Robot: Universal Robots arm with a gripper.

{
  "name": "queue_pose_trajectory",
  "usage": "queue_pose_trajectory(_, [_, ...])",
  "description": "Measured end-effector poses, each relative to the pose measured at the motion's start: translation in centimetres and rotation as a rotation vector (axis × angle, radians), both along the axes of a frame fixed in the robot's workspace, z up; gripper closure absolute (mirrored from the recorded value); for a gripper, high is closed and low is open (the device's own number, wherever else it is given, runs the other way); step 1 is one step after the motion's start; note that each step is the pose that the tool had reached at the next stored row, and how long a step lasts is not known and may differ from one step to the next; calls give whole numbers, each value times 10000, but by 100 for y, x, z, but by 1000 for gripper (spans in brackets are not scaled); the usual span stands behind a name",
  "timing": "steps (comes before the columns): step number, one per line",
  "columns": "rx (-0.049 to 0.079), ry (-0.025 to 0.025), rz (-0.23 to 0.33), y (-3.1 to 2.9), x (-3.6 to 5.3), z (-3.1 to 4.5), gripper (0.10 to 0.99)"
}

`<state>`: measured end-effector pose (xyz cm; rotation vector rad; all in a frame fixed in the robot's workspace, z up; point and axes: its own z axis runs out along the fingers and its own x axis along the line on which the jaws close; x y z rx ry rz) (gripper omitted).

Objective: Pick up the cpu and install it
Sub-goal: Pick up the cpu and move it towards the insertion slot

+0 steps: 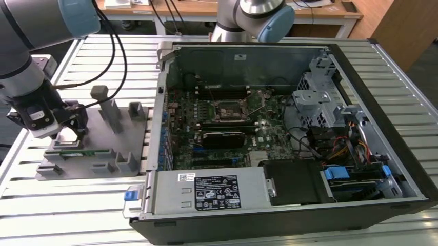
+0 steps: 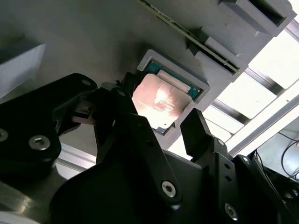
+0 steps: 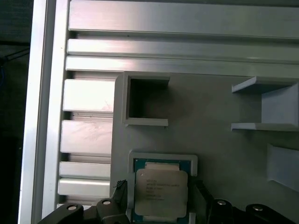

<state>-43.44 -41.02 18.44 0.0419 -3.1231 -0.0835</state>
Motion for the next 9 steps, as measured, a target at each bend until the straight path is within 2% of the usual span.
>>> queue_pose_trajectory(2, [0, 2, 0, 1, 2, 1, 439])
queue_pose_trajectory(3, [0, 2, 0, 1, 3, 1, 506])
queue_pose_trajectory(9, [2, 0, 1, 5, 3, 7, 506])
